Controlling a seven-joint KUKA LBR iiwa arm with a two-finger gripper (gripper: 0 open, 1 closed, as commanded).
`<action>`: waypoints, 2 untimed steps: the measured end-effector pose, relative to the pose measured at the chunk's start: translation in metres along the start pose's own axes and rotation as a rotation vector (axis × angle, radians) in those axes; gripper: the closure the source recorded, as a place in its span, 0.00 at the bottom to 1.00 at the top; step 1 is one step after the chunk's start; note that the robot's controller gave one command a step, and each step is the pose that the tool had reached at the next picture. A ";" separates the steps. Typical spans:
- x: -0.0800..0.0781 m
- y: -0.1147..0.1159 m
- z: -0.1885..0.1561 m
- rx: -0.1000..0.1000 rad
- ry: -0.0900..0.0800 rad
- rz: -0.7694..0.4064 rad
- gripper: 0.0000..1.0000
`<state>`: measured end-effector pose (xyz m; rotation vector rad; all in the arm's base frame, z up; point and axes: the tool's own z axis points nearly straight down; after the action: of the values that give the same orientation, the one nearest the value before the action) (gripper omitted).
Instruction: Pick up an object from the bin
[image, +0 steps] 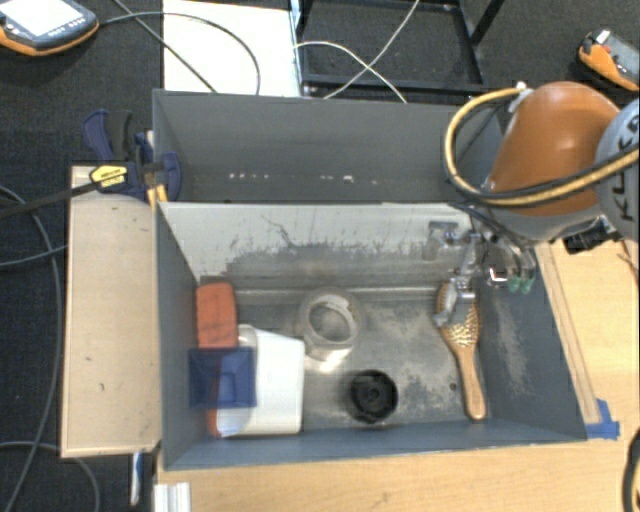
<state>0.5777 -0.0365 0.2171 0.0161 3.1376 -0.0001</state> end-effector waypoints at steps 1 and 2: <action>0.044 0.061 0.116 -0.002 0.000 -0.613 0.00; 0.053 0.090 0.092 -0.002 -0.001 -0.323 0.00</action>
Offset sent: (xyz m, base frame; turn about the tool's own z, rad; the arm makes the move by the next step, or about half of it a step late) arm -0.0539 0.0995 -0.0729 -0.2336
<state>0.5261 0.0538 0.1247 -0.4884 3.0984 0.0018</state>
